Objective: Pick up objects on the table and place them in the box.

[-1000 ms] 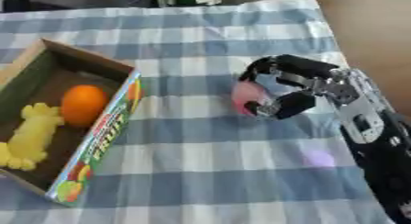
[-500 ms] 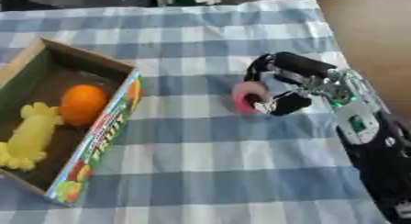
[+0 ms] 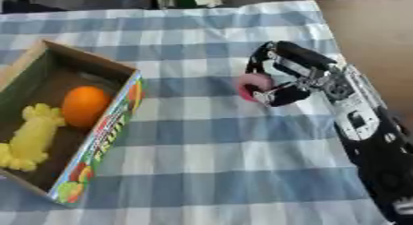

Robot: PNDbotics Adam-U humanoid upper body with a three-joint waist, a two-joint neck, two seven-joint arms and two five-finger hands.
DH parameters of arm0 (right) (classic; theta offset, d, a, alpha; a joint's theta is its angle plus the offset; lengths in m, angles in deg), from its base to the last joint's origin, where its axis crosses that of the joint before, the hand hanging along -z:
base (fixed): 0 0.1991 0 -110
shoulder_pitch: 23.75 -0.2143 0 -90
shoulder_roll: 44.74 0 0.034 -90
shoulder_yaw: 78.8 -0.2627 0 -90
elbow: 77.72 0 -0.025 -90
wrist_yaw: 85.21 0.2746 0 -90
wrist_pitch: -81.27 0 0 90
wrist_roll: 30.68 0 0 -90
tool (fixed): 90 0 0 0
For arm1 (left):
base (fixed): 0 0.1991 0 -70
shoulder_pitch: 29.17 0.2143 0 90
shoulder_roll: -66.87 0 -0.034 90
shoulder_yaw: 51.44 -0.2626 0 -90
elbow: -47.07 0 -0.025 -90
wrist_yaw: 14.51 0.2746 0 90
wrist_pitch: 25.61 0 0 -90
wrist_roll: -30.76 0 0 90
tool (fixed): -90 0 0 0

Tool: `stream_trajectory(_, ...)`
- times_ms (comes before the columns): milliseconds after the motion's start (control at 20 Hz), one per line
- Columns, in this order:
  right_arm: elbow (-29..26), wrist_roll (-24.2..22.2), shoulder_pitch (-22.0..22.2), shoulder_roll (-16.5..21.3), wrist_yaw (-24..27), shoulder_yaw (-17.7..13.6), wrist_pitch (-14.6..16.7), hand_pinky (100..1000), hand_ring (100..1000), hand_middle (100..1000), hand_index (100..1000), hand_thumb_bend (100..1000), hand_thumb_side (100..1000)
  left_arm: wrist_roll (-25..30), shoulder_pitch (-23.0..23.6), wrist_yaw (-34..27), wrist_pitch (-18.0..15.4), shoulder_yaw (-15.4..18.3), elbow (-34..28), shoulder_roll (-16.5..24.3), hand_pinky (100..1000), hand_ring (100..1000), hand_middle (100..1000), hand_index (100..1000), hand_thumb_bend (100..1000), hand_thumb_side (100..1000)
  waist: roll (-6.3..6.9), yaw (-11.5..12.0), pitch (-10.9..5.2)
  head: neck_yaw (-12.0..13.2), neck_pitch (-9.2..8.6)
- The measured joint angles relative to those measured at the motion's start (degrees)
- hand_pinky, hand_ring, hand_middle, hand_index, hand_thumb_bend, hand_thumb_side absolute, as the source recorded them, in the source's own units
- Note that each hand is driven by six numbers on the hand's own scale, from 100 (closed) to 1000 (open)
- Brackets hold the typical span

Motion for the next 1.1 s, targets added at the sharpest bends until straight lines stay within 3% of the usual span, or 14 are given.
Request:
stream_trajectory(100, -0.73, 0.61, -1.04, -0.04, 1.26, -0.01, -0.75, 796, 709, 294, 507, 100, 100, -0.01, 0.00, 0.00, -0.03, 0.00, 0.00, 0.02, 509, 700, 628, 747, 100, 707, -0.01, 0.00, -0.37, 0.08, 0.03)
stream_trajectory(150, -1.06, 0.86, -1.69, -0.09, 1.94, -0.01, -1.12, 794, 707, 294, 506, 100, 179, -0.02, 0.00, 0.00, -0.04, 0.00, 0.00, 0.02, 509, 701, 628, 747, 100, 709, -0.01, 0.00, -0.50, 0.12, 0.05)
stream_trajectory(200, -1.42, 1.08, -2.49, -0.26, 2.76, 0.01, -1.48, 792, 705, 293, 504, 100, 100, -0.02, 0.00, -0.02, -0.05, 0.00, 0.00, 0.03, 509, 701, 628, 747, 100, 706, -0.01, 0.00, -0.63, 0.13, 0.07)
stream_trajectory(550, -2.64, 1.28, -10.69, -2.87, 8.74, 1.81, -3.62, 781, 697, 288, 492, 100, 100, 0.12, 0.01, -0.22, -0.06, -0.03, 0.00, 0.48, 509, 701, 628, 748, 100, 701, -0.18, 0.29, -1.59, 0.10, 0.58)
stream_trajectory(1100, 0.73, -1.41, -21.82, -13.31, 11.55, 6.58, -4.46, 802, 692, 276, 474, 100, 100, 0.33, 0.10, -0.32, -0.20, -0.36, 0.00, 1.02, 508, 702, 629, 749, 100, 698, -0.57, 1.20, -2.17, -0.70, 1.03)
